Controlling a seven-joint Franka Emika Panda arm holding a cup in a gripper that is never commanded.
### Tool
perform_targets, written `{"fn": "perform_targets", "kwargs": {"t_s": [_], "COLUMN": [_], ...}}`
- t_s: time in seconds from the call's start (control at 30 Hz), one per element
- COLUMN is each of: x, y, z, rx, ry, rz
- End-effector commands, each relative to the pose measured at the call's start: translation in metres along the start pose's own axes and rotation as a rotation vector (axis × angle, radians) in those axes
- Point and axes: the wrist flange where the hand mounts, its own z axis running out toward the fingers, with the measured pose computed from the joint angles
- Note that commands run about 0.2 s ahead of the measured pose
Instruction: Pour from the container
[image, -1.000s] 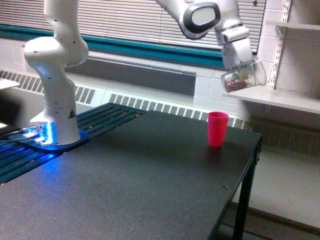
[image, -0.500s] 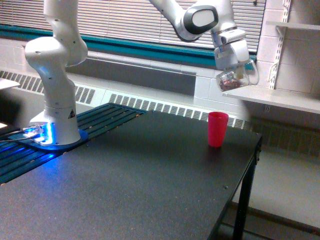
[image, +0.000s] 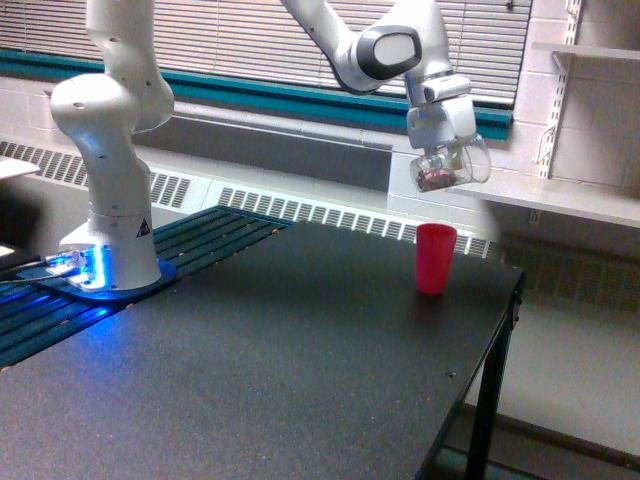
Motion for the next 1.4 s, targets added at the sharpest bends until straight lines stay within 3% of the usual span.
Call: {"fn": "perform_targets", "kwargs": {"t_s": [0.03,1.17,1.4], "x": [-0.009,-0.069,-0.071], "y": [0.004,0.001,-0.006], "z": [0.004,0.045,0.046], "rx": [-0.02,-0.112,-0.134], "ry": [-0.017,-0.171,-0.181], "rz": [0.007,-0.091,-0.128]}}
